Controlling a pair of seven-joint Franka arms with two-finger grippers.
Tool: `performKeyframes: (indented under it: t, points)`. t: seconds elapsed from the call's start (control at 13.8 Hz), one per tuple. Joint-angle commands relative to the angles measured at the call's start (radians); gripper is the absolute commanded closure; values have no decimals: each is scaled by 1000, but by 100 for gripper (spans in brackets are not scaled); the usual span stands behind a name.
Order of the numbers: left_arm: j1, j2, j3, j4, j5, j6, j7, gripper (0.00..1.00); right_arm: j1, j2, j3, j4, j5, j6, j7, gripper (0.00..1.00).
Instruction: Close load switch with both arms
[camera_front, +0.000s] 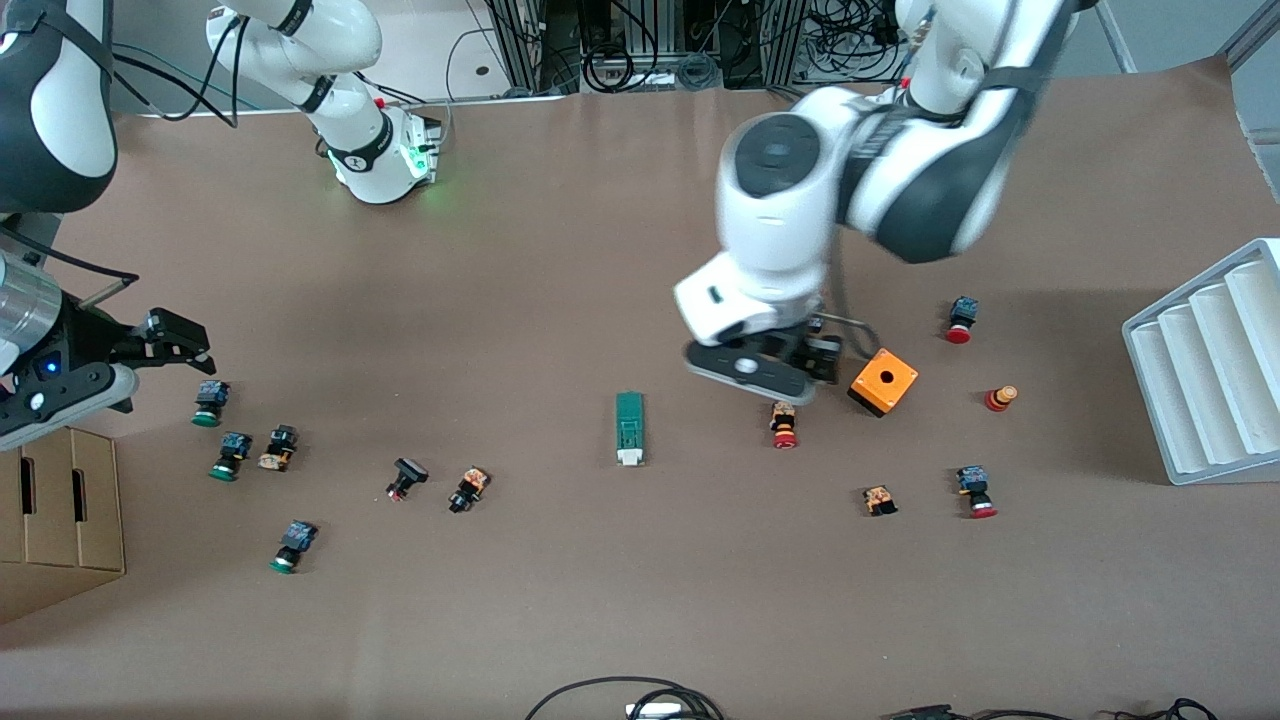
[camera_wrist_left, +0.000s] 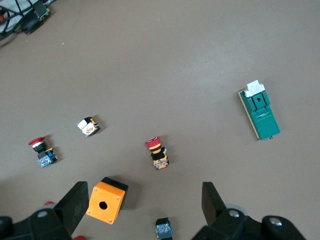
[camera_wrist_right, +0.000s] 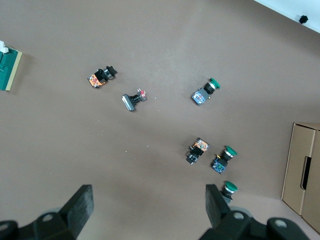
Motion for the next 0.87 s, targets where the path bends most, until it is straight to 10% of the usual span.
performKeyframes:
  t: [0.0,0.58,0.8]
  points:
    - [84,-44,-10,5,-69,-72,72,0,68,-16,-69,-1,-15,-54,3,0]
    - [350,-117,2,5,-113,-141,241,0,72,34,-71,4,-72,-70,302,0]
    - [330,-250,141,-174,-195,-86,281,0,65,48,-74,4,-66,-33,308,0]
